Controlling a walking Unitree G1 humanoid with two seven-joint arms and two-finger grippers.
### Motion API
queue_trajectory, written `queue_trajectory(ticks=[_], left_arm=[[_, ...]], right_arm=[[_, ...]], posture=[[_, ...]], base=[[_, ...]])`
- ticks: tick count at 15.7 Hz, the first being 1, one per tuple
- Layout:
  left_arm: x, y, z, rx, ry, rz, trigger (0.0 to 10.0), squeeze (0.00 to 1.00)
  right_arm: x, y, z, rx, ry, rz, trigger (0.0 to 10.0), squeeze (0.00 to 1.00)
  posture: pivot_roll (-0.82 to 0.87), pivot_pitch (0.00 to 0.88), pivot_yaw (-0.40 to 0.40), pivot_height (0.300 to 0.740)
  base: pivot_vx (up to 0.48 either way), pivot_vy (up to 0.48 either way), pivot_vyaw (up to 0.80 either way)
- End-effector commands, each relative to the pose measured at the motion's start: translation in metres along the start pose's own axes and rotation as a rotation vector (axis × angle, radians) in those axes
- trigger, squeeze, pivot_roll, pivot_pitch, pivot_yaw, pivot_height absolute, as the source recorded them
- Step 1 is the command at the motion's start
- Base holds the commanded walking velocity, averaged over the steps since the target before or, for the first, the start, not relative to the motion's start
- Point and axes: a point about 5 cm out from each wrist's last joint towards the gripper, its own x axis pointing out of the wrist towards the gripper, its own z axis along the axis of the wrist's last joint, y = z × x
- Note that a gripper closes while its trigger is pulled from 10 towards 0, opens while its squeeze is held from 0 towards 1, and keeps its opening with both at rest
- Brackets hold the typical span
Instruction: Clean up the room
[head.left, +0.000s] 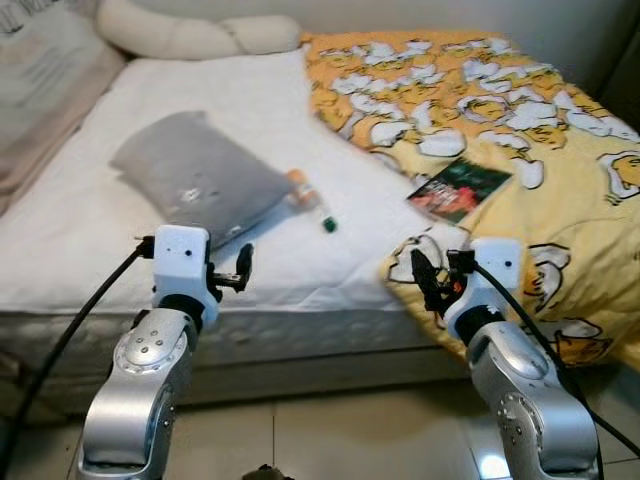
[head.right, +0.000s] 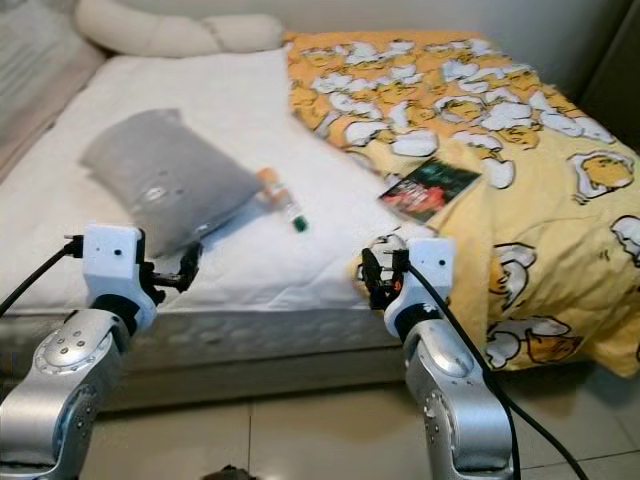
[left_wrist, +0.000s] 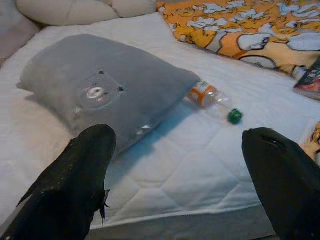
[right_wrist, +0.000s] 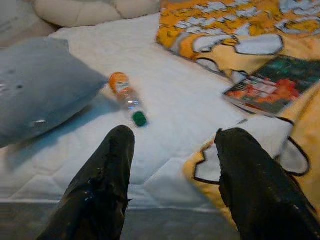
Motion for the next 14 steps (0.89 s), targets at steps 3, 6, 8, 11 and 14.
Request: queue_trajectory(ticks=[3, 6, 8, 11, 14], left_arm=[[0.0019, -0.0005, 0.0002, 0.011, 0.004, -0.002, 10.0, 1.0], [0.0022, -0.0024, 0.0024, 0.02, -0.016, -0.006, 10.0, 1.0], [0.0024, -0.0025, 0.0034, 0.019, -0.023, -0.01, 10.0, 1.0], [0.0027, -0.0036, 0.0048, 0.017, -0.028, -0.016, 10.0, 1.0], [0.0034, -0.0039, 0.0053, 0.018, -0.028, -0.019, 10.0, 1.0]], right_arm=[[0.0016, 0.0045, 0.009, 0.034, -0.042, 0.058, 10.0, 1.0], [0.0021, 0.0033, 0.0102, 0.029, -0.048, 0.062, 10.0, 1.0], [0.0014, 0.0031, 0.0105, 0.023, -0.051, 0.065, 10.0, 1.0], [0.0007, 0.001, 0.0102, 0.016, -0.052, 0.053, 10.0, 1.0], [0.001, -0.0004, 0.0105, 0.008, -0.053, 0.048, 10.0, 1.0]], posture=[[0.02, 0.0, -0.001, 0.74], [0.02, 0.0, 0.001, 0.74], [0.01, 0.0, 0.007, 0.74], [0.0, 0.0, 0.014, 0.74], [0.0, 0.0, 0.02, 0.74]], base=[[0.0, 0.0, 0.0], [0.0, 0.0, 0.0], [0.126, 0.0, 0.0], [0.085, 0.0, 0.0], [0.0, 0.0, 0.0]])
